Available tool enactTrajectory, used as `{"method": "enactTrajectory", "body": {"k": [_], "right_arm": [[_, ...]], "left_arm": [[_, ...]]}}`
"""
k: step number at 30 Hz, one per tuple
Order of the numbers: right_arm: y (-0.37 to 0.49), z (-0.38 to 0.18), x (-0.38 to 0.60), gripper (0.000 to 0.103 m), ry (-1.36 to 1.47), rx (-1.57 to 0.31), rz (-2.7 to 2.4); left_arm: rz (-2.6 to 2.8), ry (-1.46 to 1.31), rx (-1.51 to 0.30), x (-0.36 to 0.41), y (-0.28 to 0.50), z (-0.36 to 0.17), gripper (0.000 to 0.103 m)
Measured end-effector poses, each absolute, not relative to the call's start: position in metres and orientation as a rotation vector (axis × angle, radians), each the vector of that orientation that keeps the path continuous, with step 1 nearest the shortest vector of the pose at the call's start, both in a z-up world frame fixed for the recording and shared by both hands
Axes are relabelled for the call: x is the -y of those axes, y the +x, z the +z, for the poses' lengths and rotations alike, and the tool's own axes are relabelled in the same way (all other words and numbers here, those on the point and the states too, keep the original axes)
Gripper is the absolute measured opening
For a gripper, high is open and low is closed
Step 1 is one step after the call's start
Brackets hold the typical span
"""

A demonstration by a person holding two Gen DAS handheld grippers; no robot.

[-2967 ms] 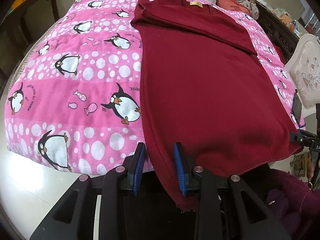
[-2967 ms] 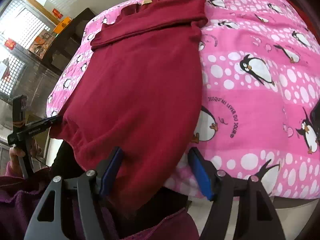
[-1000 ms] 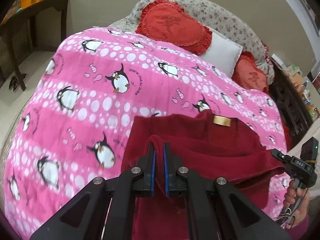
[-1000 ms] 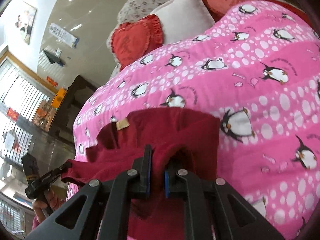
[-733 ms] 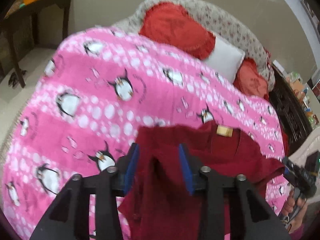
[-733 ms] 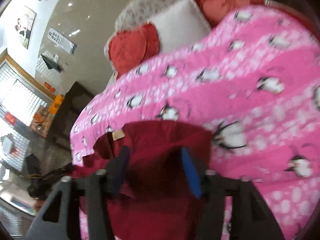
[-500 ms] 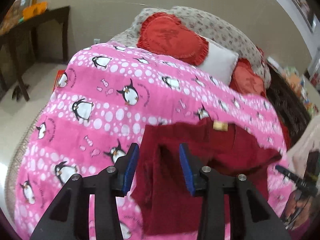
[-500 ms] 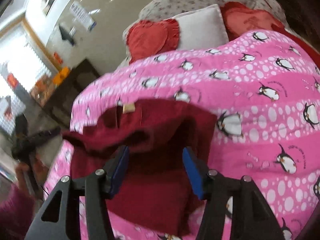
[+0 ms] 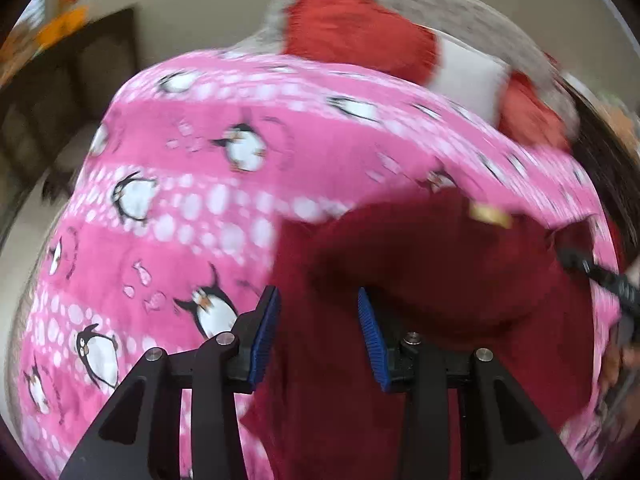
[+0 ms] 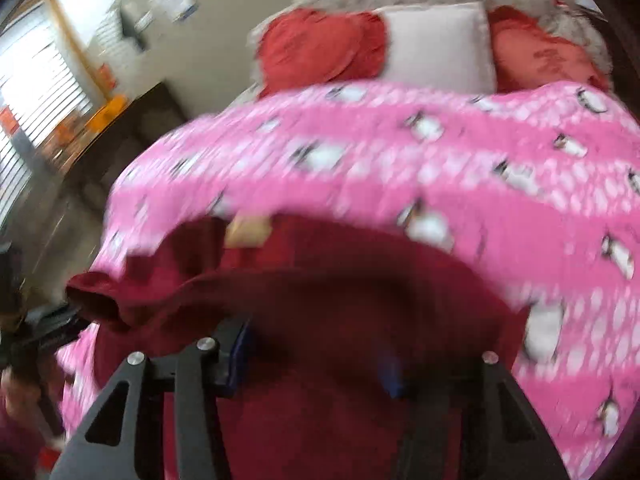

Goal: Fold small clothes
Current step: 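Lift the hem with the right tool and fold it toward the collar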

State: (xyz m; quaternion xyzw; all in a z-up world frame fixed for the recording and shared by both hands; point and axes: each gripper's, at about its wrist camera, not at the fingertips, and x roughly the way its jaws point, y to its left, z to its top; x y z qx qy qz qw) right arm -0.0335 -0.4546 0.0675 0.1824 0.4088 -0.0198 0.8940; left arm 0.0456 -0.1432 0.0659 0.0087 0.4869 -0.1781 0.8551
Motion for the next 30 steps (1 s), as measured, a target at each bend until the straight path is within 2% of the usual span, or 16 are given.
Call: {"method": "enactTrajectory", "body": {"k": [4,8,12,16,23,30], "right_arm": [[-0.04,0.08,0.47,0.055,0.442,-0.811,-0.091],[-0.059,0.087,0.466,0.055,0.307,-0.758,-0.172],[-0.039,0.062,0.486,0.051,0.34,-0.847,-0.239],[-0.04,0.067,0.48,0.051,0.279,-0.863,-0.242],[-0.124,0.094,0.475,0.058,0.39,-0.835,-0.144],[-0.19,0.072,0.464,0.058,0.399,-0.897,-0.145]], "left_arm": [[-0.361,-0.035,-1.027,0.135,0.054,0.069,0.02],[-0.344,0.029,-1.035,0.147,0.058,0.056,0.02],[-0.289,0.053,-1.081,0.154,0.069,0.028,0.022],[-0.314,0.015,-1.091,0.143,0.067,0.037,0.022],[-0.444,-0.021,-1.074,0.099,0.016,0.065,0.022],[-0.514,-0.037,-1.126,0.079,-0.029,0.054,0.022]]}}
